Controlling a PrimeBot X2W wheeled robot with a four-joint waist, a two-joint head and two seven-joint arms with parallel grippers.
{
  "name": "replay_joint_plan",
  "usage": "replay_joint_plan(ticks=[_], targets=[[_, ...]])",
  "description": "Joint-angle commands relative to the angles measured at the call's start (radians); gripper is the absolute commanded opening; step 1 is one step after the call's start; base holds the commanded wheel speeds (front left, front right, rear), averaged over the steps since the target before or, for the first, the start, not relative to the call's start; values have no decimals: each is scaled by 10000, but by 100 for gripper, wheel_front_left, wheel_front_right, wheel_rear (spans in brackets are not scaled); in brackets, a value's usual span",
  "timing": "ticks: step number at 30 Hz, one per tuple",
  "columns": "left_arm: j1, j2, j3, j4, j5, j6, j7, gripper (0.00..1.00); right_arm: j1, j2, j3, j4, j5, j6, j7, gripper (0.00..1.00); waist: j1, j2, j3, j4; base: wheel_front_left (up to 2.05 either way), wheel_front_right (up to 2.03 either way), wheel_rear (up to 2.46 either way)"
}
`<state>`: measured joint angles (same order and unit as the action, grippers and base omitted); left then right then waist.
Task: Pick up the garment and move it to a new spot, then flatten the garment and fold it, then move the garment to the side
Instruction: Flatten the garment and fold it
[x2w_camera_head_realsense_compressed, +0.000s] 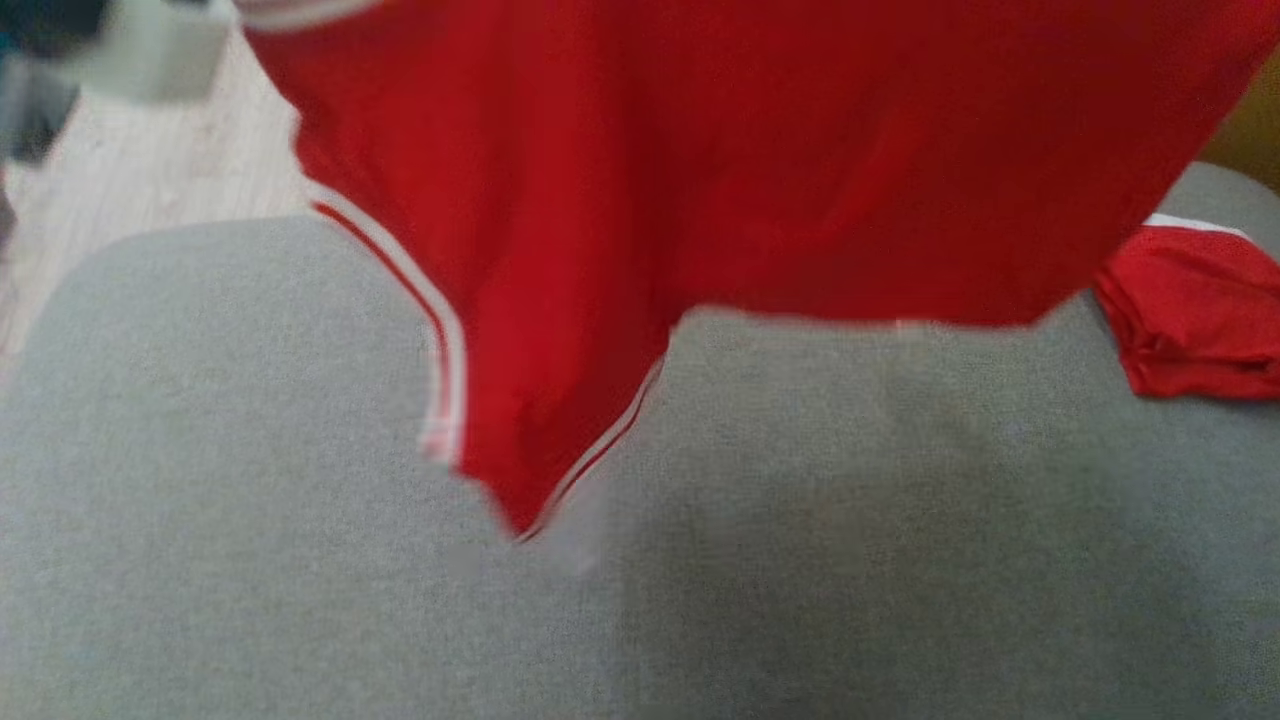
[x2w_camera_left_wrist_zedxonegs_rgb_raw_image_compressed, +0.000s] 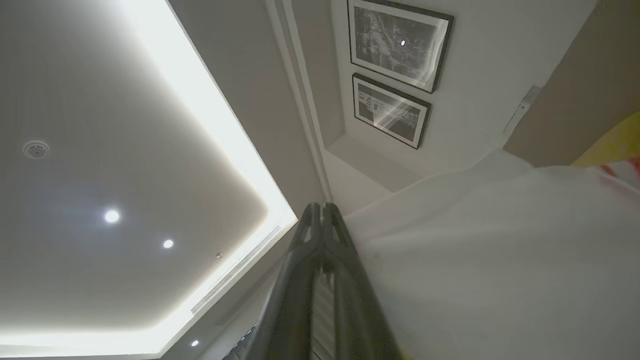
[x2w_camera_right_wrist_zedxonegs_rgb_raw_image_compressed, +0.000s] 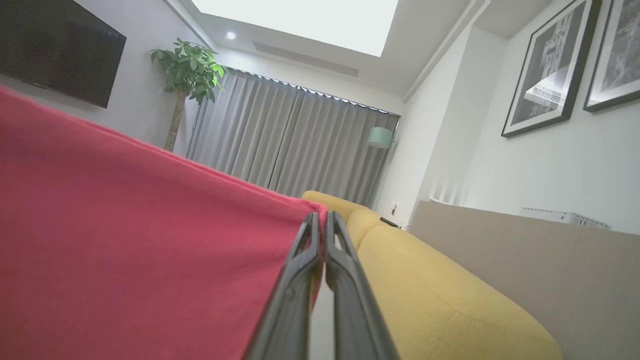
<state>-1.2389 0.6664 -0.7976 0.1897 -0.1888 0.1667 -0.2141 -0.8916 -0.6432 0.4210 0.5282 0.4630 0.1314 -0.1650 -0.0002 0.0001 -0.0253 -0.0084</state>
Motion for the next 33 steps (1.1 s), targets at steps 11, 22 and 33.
replay_joint_plan(ticks=[11, 22, 33], targets=[[-2566, -759, 415, 2491, -357, -1107, 177, 0, -1813, 149, 456, -156, 316, -7, 1251, 0, 2, -1, 2210, 73, 0, 0, 0], [-5251, -1787, 805, 4482, 461, 3, -434, 0, -5037, 466, 452, 1408, -789, -7, -508, 0, 2, -1, 4854, 259, 0, 0, 0], [-3470, -1522, 1113, 2484, 53, -368, -474, 0, -4653, 291, 855, 2236, -1298, -7, -957, 0, 2, -1, 5354, 781, 0, 0, 0]])
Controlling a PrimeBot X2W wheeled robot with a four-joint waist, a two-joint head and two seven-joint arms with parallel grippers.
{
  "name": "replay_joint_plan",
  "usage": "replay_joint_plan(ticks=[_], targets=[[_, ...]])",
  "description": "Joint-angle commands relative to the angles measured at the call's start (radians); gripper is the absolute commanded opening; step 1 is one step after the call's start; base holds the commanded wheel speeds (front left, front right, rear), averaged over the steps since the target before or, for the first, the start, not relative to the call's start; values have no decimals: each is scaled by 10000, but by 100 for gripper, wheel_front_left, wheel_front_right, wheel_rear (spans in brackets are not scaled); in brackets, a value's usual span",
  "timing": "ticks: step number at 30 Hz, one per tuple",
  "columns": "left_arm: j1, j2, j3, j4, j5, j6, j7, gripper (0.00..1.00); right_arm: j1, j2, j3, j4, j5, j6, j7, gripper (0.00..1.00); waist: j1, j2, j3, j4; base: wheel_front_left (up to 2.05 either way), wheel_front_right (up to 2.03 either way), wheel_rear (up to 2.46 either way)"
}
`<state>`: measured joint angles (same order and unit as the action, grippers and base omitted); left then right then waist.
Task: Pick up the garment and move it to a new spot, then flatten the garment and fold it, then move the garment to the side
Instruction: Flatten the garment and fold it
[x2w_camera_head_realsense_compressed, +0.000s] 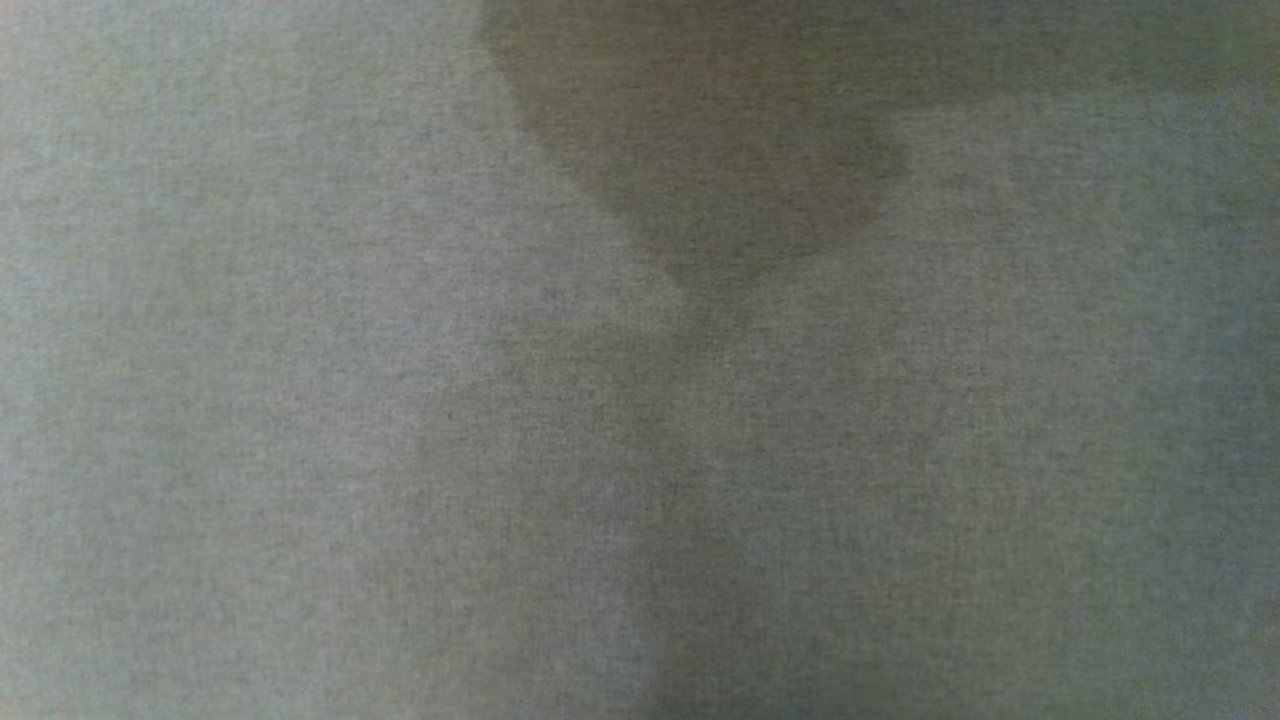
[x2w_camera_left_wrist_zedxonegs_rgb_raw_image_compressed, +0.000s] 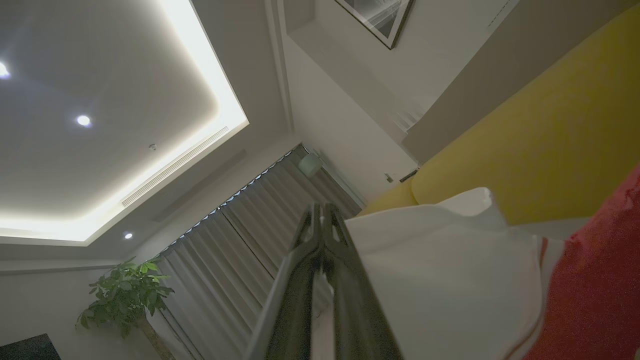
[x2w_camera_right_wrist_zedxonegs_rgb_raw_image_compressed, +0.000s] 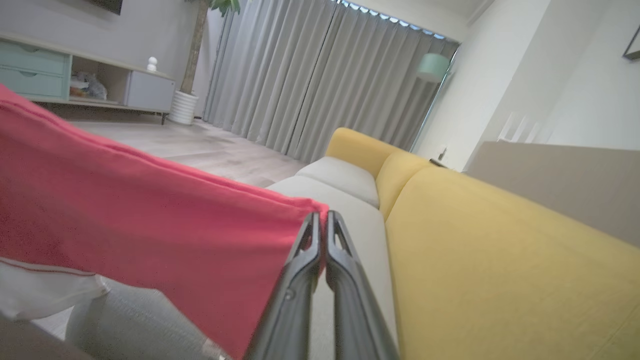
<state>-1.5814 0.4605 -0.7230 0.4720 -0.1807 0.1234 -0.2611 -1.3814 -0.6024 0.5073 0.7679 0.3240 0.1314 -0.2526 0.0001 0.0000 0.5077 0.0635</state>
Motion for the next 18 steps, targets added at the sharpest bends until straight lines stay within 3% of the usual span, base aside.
replay_joint_plan(ticks=[1, 11, 18], targets=[[350, 622, 382, -554, -48, 107, -5, 0, 430, -131, 42, -154, 139, -7, -84, 0, -1, 0, 12, 93, 0, 0, 0], [5342, 1703, 485, -3056, -458, 614, -6, 0, 3669, -310, -721, -969, 547, -7, -89, 0, -1, 0, -1109, 183, 0, 0, 0], [9354, 2578, 378, -4500, -894, 1405, -6, 0, 7032, -172, -1689, -2051, 667, -7, -90, 0, -1, 0, -2268, -21, 0, 0, 0]])
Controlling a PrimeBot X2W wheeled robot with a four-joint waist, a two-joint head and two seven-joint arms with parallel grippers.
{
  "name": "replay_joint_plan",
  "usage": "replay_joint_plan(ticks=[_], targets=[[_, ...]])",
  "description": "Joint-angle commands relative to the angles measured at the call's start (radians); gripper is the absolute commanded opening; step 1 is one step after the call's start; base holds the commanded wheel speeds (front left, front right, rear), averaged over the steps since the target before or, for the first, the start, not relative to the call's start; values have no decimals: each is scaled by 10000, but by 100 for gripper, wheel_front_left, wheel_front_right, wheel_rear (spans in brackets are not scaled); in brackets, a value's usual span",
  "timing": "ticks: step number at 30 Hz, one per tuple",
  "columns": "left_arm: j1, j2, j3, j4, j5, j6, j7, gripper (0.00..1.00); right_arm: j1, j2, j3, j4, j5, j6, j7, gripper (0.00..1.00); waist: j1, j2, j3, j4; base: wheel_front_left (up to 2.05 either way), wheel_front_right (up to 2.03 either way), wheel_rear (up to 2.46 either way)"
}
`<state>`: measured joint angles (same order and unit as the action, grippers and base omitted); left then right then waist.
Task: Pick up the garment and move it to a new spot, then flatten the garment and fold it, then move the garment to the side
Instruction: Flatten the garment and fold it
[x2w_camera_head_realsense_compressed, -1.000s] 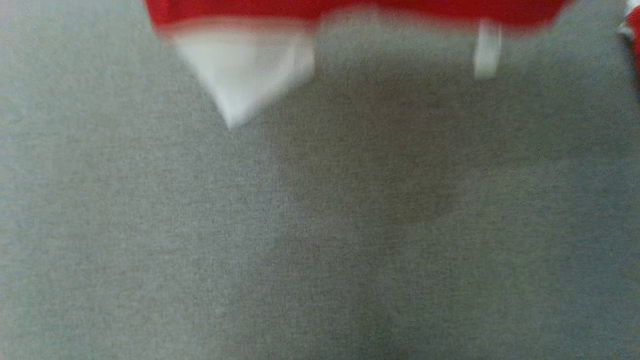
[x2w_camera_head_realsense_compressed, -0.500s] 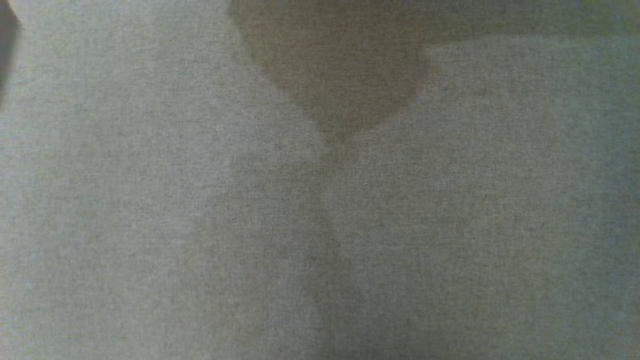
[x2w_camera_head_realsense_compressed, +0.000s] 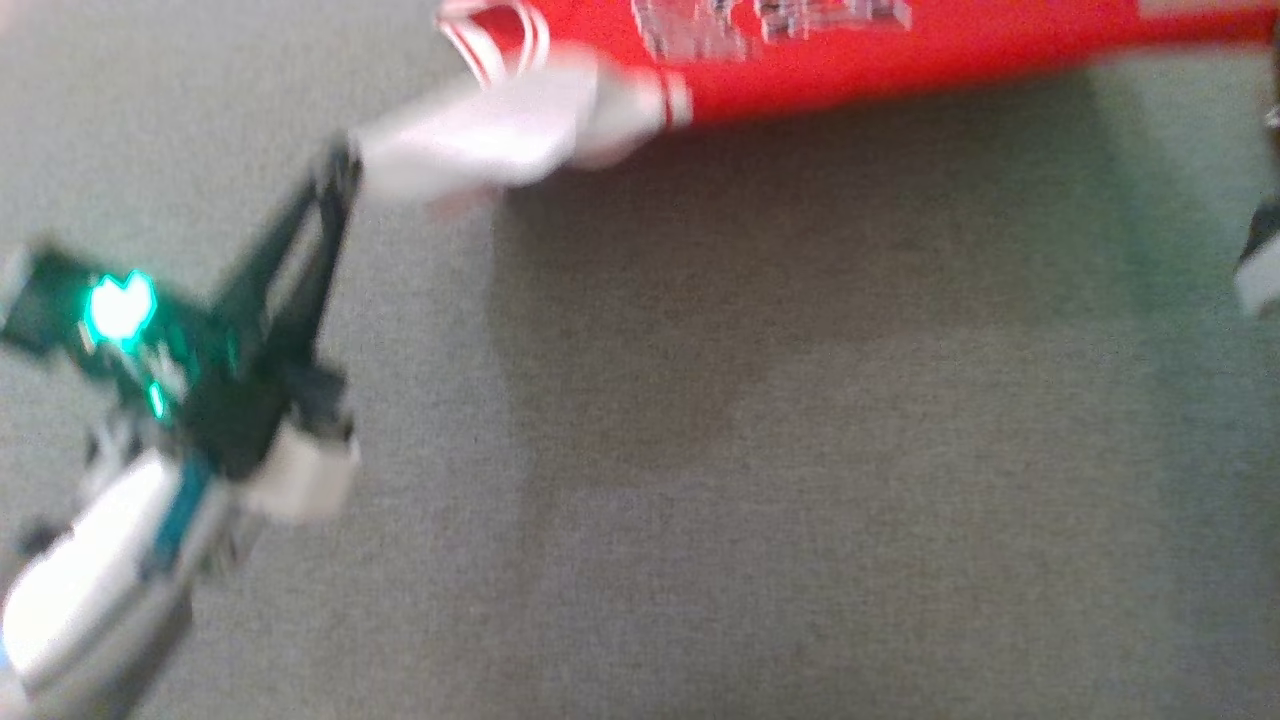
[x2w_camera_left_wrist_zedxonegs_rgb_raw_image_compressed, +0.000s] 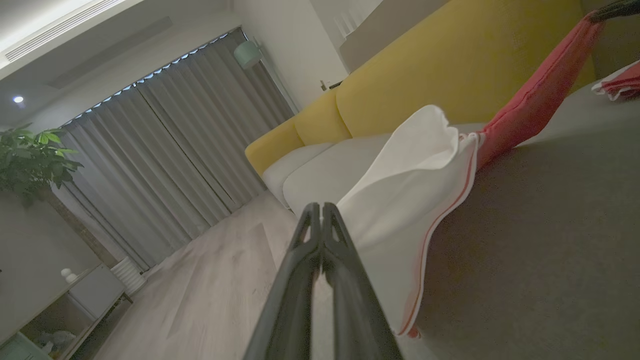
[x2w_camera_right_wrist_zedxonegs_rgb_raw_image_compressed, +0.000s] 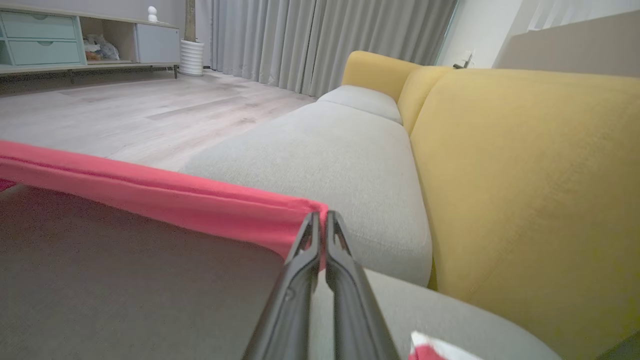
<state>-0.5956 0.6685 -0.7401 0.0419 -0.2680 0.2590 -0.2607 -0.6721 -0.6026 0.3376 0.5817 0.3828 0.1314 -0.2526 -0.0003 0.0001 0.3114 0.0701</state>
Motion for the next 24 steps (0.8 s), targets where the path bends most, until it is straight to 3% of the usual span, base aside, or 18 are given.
replay_joint_plan(ticks=[1, 7, 10, 15, 24], targets=[[53, 561, 523, -356, -110, 209, -10, 0, 400, -146, -138, -341, 70, -7, -90, 0, 3, -1, -444, -110, 0, 0, 0], [2729, 979, 62, -1210, -305, 933, -10, 0, 2682, 55, -843, -1163, -129, -7, -91, 0, 3, -1, -916, -194, 0, 0, 0], [3474, 1078, -173, -1428, -423, 1002, -10, 0, 3422, 263, -1192, -1417, -253, -7, -91, 0, 3, -1, -987, -204, 0, 0, 0], [3327, 976, -346, -1313, -279, 802, -10, 0, 3831, 610, -1405, -1499, -486, -7, -90, 0, 3, -1, -742, -213, 0, 0, 0], [400, 503, -155, 104, 599, -265, -11, 0, 2756, 922, -1407, -1127, -692, -7, 65, 0, 3, -1, 81, -267, 0, 0, 0]])
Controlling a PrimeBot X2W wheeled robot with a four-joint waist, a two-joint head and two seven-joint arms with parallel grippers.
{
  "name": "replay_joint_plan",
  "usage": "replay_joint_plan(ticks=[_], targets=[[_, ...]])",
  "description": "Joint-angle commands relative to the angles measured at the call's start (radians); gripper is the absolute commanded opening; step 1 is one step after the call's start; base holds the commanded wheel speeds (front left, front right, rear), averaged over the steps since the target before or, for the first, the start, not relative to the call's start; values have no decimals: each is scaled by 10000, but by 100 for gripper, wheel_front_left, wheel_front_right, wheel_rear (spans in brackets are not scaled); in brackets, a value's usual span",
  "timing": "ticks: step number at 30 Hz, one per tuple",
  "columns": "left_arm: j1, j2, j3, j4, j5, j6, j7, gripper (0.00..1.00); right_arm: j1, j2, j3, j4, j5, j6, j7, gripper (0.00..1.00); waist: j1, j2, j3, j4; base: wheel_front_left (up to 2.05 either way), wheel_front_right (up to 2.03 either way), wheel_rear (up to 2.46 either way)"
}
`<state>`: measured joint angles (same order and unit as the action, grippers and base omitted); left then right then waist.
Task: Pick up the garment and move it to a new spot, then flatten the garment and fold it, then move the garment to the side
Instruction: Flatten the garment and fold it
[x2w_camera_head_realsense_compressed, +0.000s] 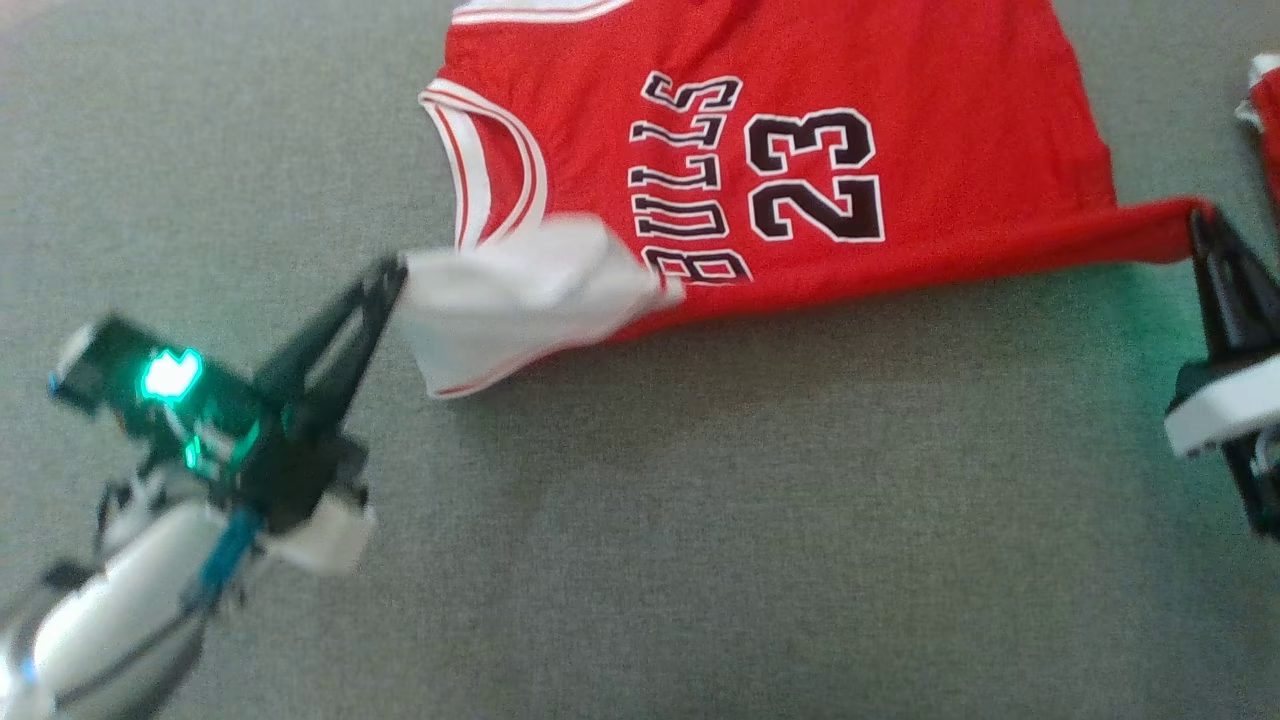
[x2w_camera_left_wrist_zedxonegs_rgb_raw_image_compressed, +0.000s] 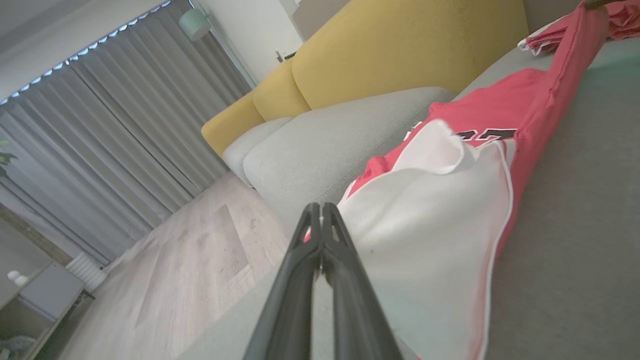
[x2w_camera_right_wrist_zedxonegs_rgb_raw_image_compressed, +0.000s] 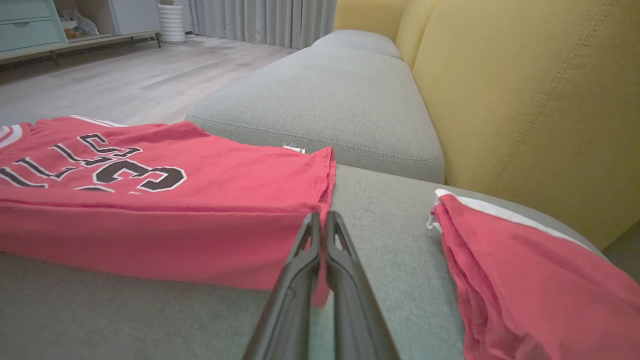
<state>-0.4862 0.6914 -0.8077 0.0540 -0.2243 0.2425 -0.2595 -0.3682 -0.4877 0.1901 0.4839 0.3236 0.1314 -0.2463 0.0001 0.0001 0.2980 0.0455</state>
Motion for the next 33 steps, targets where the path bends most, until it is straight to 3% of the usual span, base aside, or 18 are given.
replay_joint_plan(ticks=[1, 9, 19, 20, 21, 22, 23, 30, 33], targets=[[-1055, 211, 532, 195, 261, -243, -22, 0, -450, -218, 107, -64, -104, -7, 28, 0, -1, -1, 305, -25, 0, 0, 0], [-3811, -414, 417, 1702, 1190, -1270, -22, 0, -1890, -246, 503, 620, -143, -7, 37, 0, -1, -1, 1138, 6, 0, 0, 0], [-5825, -1144, 132, 3118, 2004, -1735, -22, 0, -3153, -424, 1048, 1393, -85, -7, -39, 0, -1, -1, 1896, 80, 0, 0, 0], [-5925, -1219, 101, 3239, 2045, -1738, -22, 0, -3240, -409, 1105, 1481, -66, -7, -50, 4, -1, -1, 1936, 81, 0, 0, 0], [-5999, -1289, 102, 3355, 2074, -1682, -22, 31, -3318, -385, 1146, 1571, -40, -7, -62, 29, -1, -1, 1962, 78, 0, 0, 0], [-6034, -1362, 139, 3464, 2062, -1586, -22, 100, -3387, -351, 1175, 1655, -9, -7, -74, 58, -1, -1, 1984, 74, 0, 0, 0], [-6028, -1444, 204, 3514, 2025, -1443, -22, 100, -3447, -310, 1179, 1738, 20, -7, -87, 100, -1, -1, 1993, 68, 0, 0, 0], [-4428, -1971, 1111, 3450, 954, -8, -22, 100, -3344, 67, 1053, 1989, 74, -7, -148, 100, -1, -1, 1590, 72, 0, 0, 0], [-3151, -2369, 1563, 3184, 75, 386, -22, 100, -3076, 179, 897, 1836, 58, -7, -151, 100, -1, -1, 1343, 127, 0, 0, 0]])
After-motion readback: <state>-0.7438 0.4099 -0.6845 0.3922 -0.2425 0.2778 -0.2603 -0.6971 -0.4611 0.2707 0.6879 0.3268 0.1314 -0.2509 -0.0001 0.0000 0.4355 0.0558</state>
